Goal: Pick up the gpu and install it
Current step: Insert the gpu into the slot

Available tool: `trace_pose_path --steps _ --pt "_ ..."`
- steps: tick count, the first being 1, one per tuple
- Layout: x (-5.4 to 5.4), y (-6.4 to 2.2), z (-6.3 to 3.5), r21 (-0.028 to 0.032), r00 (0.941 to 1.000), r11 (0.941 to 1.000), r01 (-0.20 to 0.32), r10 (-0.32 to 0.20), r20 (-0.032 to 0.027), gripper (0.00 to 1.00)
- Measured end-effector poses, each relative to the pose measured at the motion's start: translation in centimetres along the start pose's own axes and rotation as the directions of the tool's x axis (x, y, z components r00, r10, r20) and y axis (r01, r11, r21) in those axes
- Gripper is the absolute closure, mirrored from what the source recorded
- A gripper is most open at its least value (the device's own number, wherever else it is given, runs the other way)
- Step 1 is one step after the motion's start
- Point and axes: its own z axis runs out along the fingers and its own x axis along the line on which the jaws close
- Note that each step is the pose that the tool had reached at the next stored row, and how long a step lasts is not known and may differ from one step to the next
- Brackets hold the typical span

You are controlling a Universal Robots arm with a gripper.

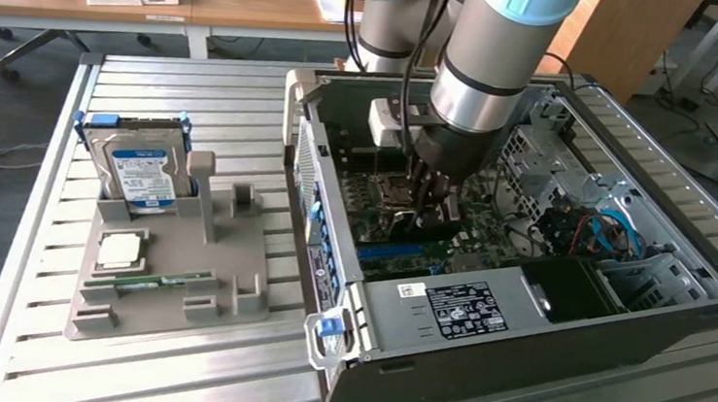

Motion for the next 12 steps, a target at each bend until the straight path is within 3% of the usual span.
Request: trace_pose_path --steps 4,12 --pt "0.0 0.01 0.0 -0.0001 1.0 1.0 0.0 0.0 -0.0001 0.73" --pt "-0.01 -0.16 0.0 -0.0071 1.0 1.0 -0.001 0.001 -0.0036 0.73"
